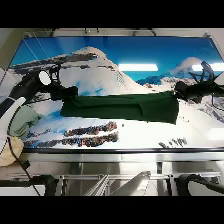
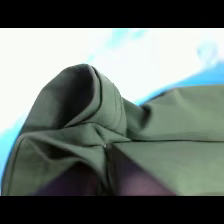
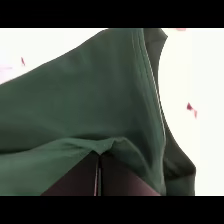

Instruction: Fold the shirts.

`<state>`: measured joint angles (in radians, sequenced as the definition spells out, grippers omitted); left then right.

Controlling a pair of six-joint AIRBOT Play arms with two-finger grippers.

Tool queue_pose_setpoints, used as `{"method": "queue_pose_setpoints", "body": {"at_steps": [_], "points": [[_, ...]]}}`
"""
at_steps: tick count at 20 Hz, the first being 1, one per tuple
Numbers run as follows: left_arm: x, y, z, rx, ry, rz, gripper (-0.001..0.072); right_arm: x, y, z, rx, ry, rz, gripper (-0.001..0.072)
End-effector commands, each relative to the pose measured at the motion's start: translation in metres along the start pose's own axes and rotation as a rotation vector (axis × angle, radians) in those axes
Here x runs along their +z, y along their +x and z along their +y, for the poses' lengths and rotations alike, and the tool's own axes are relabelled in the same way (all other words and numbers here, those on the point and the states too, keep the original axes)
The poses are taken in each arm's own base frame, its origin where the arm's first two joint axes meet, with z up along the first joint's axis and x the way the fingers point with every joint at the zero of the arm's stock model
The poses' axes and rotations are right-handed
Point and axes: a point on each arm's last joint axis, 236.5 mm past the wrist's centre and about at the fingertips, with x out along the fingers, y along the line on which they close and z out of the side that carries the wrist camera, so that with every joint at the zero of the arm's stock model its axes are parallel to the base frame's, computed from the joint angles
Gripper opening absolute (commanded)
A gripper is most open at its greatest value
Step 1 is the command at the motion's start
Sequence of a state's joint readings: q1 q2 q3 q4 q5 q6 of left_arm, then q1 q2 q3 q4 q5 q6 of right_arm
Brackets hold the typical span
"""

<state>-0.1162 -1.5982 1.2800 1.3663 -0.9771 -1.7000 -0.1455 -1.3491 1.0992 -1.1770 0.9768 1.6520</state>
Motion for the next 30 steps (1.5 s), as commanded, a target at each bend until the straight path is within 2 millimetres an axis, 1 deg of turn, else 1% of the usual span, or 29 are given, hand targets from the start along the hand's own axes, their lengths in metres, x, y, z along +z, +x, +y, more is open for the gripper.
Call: {"method": "queue_pose_setpoints", "body": {"at_steps": [1,2,3,4,5,7,8,9,10,11,12,13,14,16,17,19,22,24,26,30], "points": [[0.005,0.006,0.003,0.009,-0.006,0.051,0.0462,0.01,0.013,0.003,0.009,-0.001,-0.03,0.0024],[0.008,0.003,0.003,0.007,-0.008,0.045,0.0664,0.01,0.014,0.003,0.008,0.0,-0.029,0.0034],[0.012,-0.001,0.004,0.007,-0.012,0.038,0.0712,0.011,0.013,0.002,0.008,0.0,-0.032,0.009],[0.016,-0.006,0.006,0.006,-0.016,0.032,0.0712,0.015,0.008,0.004,0.012,-0.021,-0.043,0.0323],[0.023,-0.016,0.007,0.003,-0.021,0.011,0.0712,0.019,0.002,0.009,0.025,-0.058,-0.055,0.0441],[0.039,-0.041,0.009,-0.006,-0.029,-0.063,0.071,0.029,-0.021,0.02,0.064,-0.113,-0.086,0.0455],[0.046,-0.056,0.011,-0.009,-0.032,-0.104,0.0709,0.032,-0.033,0.02,0.072,-0.132,-0.091,0.0524],[0.051,-0.07,0.012,-0.012,-0.036,-0.134,0.0708,0.032,-0.042,0.016,0.075,-0.133,-0.084,0.0581],[0.053,-0.081,0.011,-0.015,-0.035,-0.157,0.0706,0.029,-0.049,0.007,0.076,-0.133,-0.06,0.0615],[0.055,-0.092,0.009,-0.019,-0.03,-0.177,0.0575,0.023,-0.052,-0.004,0.077,-0.118,-0.026,0.0615],[0.056,-0.1,0.007,-0.022,-0.022,-0.195,0.035,0.017,-0.053,-0.016,0.074,-0.101,0.014,0.0646],[0.058,-0.107,0.004,-0.027,-0.01,-0.213,0.0125,0.01,-0.052,-0.031,0.069,-0.075,0.06,0.072],[0.057,-0.112,-0.003,-0.033,0.005,-0.223,0.0018,0.003,-0.05,-0.046,0.066,-0.053,0.103,0.072],[0.054,-0.115,-0.017,-0.044,0.037,-0.227,0.0017,-0.005,-0.04,-0.067,0.079,-0.008,0.17,0.072],[0.051,-0.114,-0.027,-0.052,0.058,-0.222,0.0017,-0.007,-0.032,-0.073,0.101,0.009,0.192,0.072],[0.042,-0.106,-0.05,-0.069,0.104,-0.201,0.0017,-0.009,-0.014,-0.076,0.155,0.028,0.227,0.072],[0.026,-0.093,-0.083,-0.092,0.176,-0.165,0.0017,-0.016,0.013,-0.075,0.233,0.036,0.275,0.0712],[0.017,-0.085,-0.105,-0.109,0.22,-0.153,0.0017,-0.022,0.028,-0.078,0.265,0.034,0.307,0.0675],[0.008,-0.077,-0.125,-0.125,0.252,-0.143,0.0017,-0.028,0.039,-0.079,0.293,0.021,0.331,0.0674],[-0.008,-0.06,-0.15,-0.144,0.299,-0.111,0.0016,-0.036,0.049,-0.078,0.327,0.0,0.362,0.0674]]}}
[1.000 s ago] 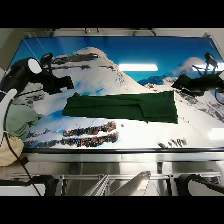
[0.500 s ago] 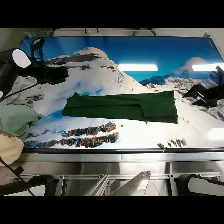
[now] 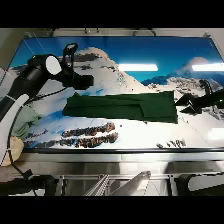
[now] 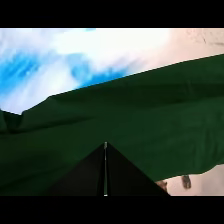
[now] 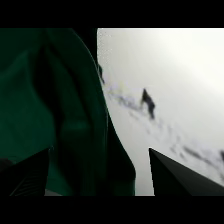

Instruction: Fold the shirts.

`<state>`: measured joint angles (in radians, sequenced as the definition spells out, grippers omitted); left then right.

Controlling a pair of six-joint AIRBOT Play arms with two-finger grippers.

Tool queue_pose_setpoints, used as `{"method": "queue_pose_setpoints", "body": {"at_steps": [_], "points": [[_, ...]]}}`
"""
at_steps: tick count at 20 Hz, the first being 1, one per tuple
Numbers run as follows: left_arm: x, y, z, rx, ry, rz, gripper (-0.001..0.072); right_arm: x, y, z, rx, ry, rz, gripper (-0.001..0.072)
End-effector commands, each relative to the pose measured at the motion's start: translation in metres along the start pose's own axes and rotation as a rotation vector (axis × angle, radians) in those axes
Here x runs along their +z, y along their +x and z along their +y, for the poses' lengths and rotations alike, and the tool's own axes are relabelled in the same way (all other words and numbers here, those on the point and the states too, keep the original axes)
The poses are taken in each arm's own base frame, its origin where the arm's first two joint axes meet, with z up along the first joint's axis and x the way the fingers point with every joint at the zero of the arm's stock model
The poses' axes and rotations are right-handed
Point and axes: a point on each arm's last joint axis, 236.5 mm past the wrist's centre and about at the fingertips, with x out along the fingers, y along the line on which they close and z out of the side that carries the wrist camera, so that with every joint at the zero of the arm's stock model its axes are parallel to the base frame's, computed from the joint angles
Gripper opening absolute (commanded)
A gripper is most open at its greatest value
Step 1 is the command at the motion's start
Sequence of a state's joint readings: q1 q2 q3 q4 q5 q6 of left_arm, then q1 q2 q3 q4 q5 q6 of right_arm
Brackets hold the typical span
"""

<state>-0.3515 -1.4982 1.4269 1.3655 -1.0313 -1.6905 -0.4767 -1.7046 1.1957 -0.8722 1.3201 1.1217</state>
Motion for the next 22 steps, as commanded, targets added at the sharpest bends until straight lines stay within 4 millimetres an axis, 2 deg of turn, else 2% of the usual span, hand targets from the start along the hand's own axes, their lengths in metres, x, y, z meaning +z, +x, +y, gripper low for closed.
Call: {"method": "queue_pose_setpoints", "body": {"at_steps": [1,4,5,7,8,11,12,14,18,22], "points": [[-0.007,0.016,-0.026,-0.027,0.025,0.011,0.0017,-0.004,0.013,0.001,0.043,-0.02,0.029,0.0673],[-0.005,0.029,-0.041,-0.043,0.018,-0.01,0.0016,0.005,0.022,0.014,0.072,-0.017,-0.004,0.0637],[-0.007,0.035,-0.046,-0.048,0.019,-0.005,0.0016,0.007,0.026,0.021,0.084,-0.021,-0.01,0.0594],[-0.016,0.05,-0.055,-0.051,0.024,0.018,0.0016,0.004,0.035,0.032,0.084,-0.046,0.007,0.0581],[-0.02,0.06,-0.06,-0.054,0.033,0.028,0.0016,0.005,0.038,0.034,0.079,-0.056,0.006,0.0519],[-0.026,0.084,-0.079,-0.077,0.054,0.022,0.0016,0.014,0.037,0.037,0.07,-0.063,-0.036,0.0047],[-0.025,0.091,-0.09,-0.103,0.042,0.015,0.0016,0.017,0.033,0.039,0.065,-0.072,-0.052,0.0024],[-0.022,0.106,-0.11,-0.146,0.029,0.025,0.0015,0.024,0.017,0.051,0.053,-0.111,-0.105,0.0023],[-0.008,0.133,-0.151,-0.192,0.079,0.035,0.0015,0.027,-0.035,0.095,0.044,-0.194,-0.227,0.0022],[-0.034,0.166,-0.168,-0.184,0.128,0.156,0.0015,0.014,-0.079,0.15,0.063,-0.281,-0.304,0.0021]]}}
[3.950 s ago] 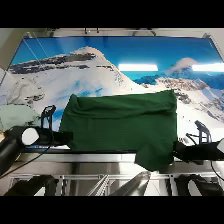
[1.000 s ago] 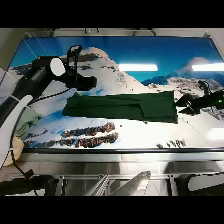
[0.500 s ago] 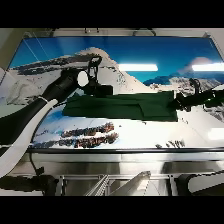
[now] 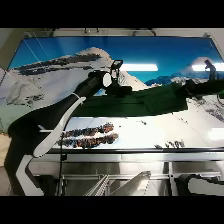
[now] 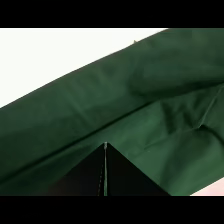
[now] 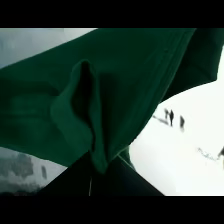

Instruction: Fold the shirts.

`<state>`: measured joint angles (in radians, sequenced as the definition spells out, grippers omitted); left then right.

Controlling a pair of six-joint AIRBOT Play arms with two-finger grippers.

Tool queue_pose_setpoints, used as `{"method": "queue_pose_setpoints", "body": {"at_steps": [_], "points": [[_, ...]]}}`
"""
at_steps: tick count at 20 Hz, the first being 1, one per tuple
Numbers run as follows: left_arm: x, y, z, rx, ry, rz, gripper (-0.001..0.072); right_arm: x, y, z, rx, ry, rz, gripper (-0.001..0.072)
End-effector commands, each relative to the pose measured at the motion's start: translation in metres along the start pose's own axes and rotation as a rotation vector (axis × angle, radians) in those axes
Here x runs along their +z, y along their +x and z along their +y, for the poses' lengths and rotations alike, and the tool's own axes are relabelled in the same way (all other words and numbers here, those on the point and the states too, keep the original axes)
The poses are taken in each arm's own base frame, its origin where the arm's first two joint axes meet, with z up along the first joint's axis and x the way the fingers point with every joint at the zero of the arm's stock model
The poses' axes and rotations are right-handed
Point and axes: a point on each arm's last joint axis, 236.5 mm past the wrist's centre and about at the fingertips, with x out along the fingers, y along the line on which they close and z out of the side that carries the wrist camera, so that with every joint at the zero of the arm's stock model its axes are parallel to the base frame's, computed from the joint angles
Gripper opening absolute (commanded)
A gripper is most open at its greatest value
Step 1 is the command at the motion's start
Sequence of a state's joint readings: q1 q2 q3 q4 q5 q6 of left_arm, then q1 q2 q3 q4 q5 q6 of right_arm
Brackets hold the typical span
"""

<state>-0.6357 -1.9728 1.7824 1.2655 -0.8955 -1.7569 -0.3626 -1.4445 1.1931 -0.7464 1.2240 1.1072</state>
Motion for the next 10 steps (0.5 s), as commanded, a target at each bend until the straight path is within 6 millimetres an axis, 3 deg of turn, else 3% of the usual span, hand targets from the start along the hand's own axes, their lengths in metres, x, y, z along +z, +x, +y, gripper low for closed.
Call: {"method": "queue_pose_setpoints", "body": {"at_steps": [1,6,10], "points": [[-0.017,0.031,-0.015,-0.009,0.031,0.091,0.0015,0.009,-0.033,0.051,0.025,-0.073,-0.054,0.0022],[-0.021,0.046,-0.036,-0.028,0.066,0.087,0.0015,0.022,-0.043,0.116,0.072,-0.164,-0.064,0.0021],[-0.028,0.052,-0.033,-0.023,0.063,0.106,0.0015,0.023,-0.041,0.158,0.107,-0.231,-0.064,0.0021]]}}
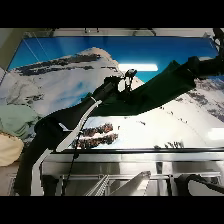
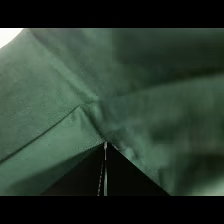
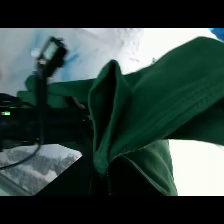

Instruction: Fold the shirts.

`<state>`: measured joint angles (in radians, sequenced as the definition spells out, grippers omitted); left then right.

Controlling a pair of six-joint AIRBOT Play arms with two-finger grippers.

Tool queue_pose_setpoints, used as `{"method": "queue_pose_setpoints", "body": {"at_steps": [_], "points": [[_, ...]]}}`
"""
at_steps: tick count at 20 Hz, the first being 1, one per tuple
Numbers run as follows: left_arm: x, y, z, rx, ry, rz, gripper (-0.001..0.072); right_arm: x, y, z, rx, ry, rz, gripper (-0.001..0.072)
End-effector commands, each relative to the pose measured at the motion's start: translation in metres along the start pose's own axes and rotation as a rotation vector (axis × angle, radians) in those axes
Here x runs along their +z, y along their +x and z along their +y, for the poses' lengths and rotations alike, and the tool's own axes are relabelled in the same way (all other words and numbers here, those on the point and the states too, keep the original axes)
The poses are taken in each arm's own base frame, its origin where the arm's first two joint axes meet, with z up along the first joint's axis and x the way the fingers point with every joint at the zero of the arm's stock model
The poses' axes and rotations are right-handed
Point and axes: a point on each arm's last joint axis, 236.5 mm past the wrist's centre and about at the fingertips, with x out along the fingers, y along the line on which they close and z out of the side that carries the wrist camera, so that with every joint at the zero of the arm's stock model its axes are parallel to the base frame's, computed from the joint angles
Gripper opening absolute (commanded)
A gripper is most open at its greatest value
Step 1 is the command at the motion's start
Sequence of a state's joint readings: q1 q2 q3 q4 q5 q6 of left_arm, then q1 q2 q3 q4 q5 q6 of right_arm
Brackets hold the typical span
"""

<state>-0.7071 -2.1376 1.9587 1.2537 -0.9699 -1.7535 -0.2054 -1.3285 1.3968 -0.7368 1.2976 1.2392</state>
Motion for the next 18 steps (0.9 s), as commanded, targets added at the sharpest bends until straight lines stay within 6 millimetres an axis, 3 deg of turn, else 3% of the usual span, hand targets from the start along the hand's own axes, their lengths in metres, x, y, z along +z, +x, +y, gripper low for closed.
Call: {"method": "queue_pose_setpoints", "body": {"at_steps": [1,5,8,11,13,18], "points": [[-0.005,0.006,-0.001,0.002,0.001,0.016,0.0015,0.007,0.003,0.038,0.035,-0.044,-0.002,0.0022],[0.013,-0.014,0.003,-0.001,-0.004,-0.005,0.0015,0.012,0.011,0.061,0.056,-0.07,-0.02,0.0022],[0.048,-0.062,0.021,0.006,-0.038,-0.099,0.0014,0.005,0.022,0.078,0.079,-0.074,0.005,0.0021],[0.077,-0.135,0.074,0.108,-0.103,-0.227,0.0014,-0.002,0.041,0.104,0.132,-0.086,0.029,0.0022],[0.081,-0.188,0.114,0.199,-0.121,-0.275,0.0015,-0.008,0.064,0.126,0.183,-0.091,0.043,0.0022],[0.076,-0.318,0.186,0.334,-0.208,-0.424,0.0016,-0.042,0.151,0.168,0.227,-0.118,0.096,0.0022]]}}
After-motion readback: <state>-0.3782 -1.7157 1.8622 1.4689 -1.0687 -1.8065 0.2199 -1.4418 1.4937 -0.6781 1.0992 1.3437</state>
